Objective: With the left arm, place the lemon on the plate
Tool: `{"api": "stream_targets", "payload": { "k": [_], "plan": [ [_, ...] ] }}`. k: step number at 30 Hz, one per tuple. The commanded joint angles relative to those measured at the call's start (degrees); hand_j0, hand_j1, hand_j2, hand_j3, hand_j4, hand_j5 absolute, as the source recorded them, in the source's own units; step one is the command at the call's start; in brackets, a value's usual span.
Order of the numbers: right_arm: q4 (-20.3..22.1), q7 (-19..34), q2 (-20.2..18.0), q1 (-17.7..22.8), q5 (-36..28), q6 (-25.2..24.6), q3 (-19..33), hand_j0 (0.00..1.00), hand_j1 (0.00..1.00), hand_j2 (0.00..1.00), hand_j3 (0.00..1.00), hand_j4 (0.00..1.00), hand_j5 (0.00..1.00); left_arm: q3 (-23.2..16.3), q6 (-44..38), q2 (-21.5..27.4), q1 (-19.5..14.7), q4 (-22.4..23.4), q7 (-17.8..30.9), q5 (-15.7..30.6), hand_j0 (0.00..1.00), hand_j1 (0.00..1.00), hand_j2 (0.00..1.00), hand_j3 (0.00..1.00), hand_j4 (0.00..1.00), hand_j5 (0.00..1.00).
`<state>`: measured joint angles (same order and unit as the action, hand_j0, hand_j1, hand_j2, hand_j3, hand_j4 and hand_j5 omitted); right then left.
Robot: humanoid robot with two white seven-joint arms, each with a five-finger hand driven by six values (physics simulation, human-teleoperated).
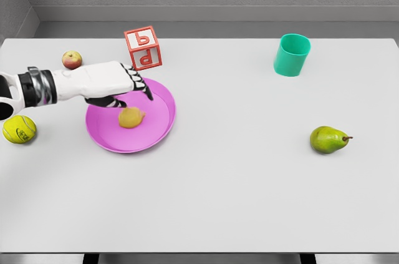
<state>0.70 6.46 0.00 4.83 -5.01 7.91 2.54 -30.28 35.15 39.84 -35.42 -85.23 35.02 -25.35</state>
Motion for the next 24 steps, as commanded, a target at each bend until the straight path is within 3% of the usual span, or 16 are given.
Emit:
{"api": "stream_targets", "payload": {
  "k": [1,5,12,16,21,24],
  "plan": [
    [0.00,0.04,0.00,0.00,0.00,0.00,0.01,1.00,1.00,1.00,1.00,1.00,1.00,0.40,-0.15,0.06,0.00,2.17,-0.02,0.30,1.00,1.00,1.00,1.00,1.00,1.00],
    [0.00,-0.04,0.00,0.00,0.00,0.00,0.01,1.00,1.00,1.00,1.00,1.00,1.00,0.75,-0.15,-0.20,-0.17,6.04,-0.02,0.30,1.00,1.00,1.00,1.00,1.00,1.00],
    [0.00,-0.04,0.00,0.00,0.00,0.00,0.01,1.00,1.00,1.00,1.00,1.00,1.00,4.44,-0.15,-0.47,0.44,6.39,-0.02,0.39,1.00,1.00,1.00,1.00,1.00,1.00],
    [0.00,-0.04,0.00,0.00,0.00,0.00,0.01,1.00,1.00,1.00,1.00,1.00,1.00,9.10,-0.15,-0.12,0.70,6.22,-0.02,0.74,1.00,1.00,1.00,1.00,1.00,1.00],
    [0.00,-0.04,0.00,0.00,0.00,0.00,0.01,1.00,1.00,1.00,1.00,1.00,1.00,18.33,-0.15,0.50,7.21,5.78,-0.02,0.74,1.00,1.00,1.00,1.00,1.00,1.00],
    [0.00,-0.04,0.00,0.00,0.00,0.00,0.01,1.00,1.00,1.00,1.00,1.00,1.00,20.08,-0.15,1.73,7.65,5.78,-0.02,0.83,1.00,1.00,1.00,1.00,1.00,1.00]
  ]
}}
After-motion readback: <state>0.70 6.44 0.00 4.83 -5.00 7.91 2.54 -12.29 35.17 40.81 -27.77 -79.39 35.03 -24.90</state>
